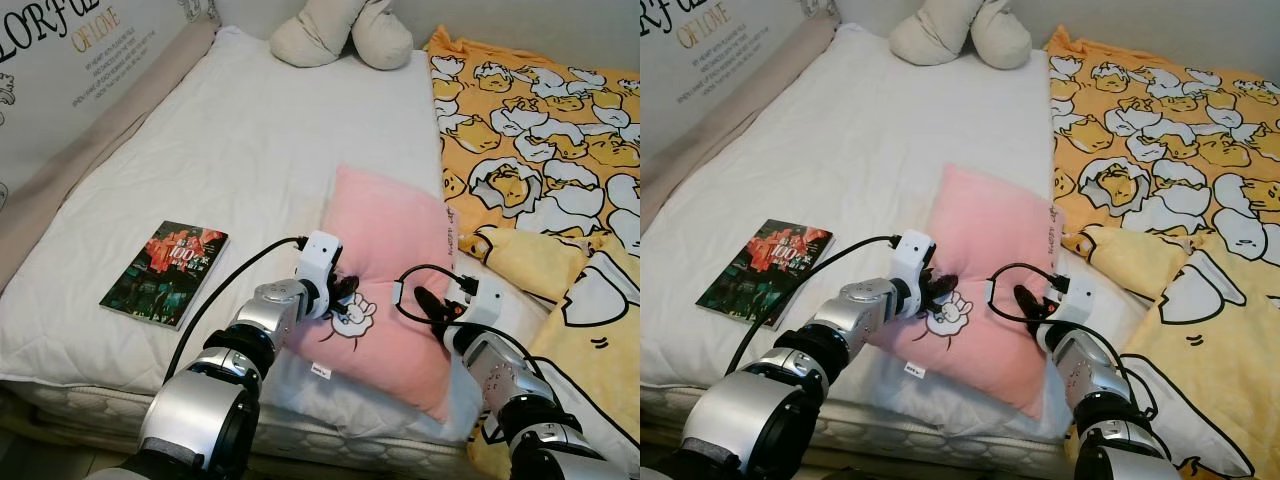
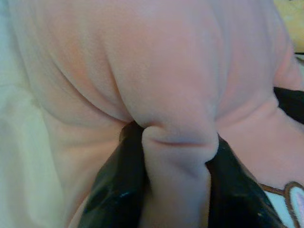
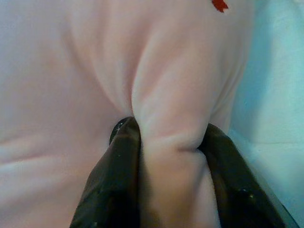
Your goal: Clean up the room
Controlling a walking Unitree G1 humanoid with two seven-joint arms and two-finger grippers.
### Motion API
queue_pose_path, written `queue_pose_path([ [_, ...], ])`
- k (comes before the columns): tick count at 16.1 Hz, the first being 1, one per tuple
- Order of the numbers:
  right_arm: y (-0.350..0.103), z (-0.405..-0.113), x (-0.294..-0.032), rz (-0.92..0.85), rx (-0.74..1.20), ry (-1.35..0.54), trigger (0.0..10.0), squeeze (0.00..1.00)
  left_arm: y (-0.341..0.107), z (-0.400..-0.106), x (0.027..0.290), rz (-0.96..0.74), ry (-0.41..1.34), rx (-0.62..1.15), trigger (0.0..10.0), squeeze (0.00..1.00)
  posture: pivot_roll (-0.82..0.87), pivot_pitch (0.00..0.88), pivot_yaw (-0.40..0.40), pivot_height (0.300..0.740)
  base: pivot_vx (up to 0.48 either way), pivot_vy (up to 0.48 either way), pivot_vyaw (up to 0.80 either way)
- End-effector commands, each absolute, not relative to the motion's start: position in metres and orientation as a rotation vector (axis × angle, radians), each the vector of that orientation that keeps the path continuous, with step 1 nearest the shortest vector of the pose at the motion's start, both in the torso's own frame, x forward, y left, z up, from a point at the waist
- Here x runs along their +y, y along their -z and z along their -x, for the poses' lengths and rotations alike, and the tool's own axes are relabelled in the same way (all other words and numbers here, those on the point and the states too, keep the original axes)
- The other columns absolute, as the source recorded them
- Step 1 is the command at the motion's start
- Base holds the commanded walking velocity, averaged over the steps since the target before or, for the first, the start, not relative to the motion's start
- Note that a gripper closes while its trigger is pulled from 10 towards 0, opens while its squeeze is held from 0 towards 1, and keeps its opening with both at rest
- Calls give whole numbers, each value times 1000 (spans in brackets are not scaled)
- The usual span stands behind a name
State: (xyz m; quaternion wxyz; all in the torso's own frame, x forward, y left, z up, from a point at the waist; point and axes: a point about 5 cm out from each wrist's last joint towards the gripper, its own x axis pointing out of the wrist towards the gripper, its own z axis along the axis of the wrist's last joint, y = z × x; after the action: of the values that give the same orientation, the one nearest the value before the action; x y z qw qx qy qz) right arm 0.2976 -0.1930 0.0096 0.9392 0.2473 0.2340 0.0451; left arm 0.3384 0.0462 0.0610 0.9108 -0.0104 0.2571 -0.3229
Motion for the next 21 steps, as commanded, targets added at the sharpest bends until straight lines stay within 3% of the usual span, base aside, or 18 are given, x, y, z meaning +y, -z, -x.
queue_pose_path([
  [1,-4,-293,-202,-492,524,-37,0,0,-61,-337,40,7,672,529,0,0,1,0,-33,740,0,0,0],
  [8,-21,-313,-205,-534,462,13,0,0,-72,-343,36,6,665,463,0,0,30,0,-46,740,0,0,0],
  [14,-118,-370,-203,-515,84,-85,0,0,-171,-394,62,-69,595,103,0,0,30,0,23,740,0,0,0],
  [17,-139,-375,-197,-479,-5,-126,0,0,-200,-402,74,-68,574,16,0,0,45,0,29,740,0,0,0],
  [18,-134,-373,-193,-445,-1,-138,0,0,-203,-403,77,-90,547,-4,10000,0,50,0,28,740,0,0,0],
  [20,-126,-369,-191,-407,41,-123,0,0,-199,-401,75,-85,547,-10,10000,0,52,0,25,740,0,0,0],
  [21,-124,-369,-191,-382,55,-115,4353,0,-198,-401,76,-80,541,-6,10000,0,51,0,25,740,0,0,0],
])
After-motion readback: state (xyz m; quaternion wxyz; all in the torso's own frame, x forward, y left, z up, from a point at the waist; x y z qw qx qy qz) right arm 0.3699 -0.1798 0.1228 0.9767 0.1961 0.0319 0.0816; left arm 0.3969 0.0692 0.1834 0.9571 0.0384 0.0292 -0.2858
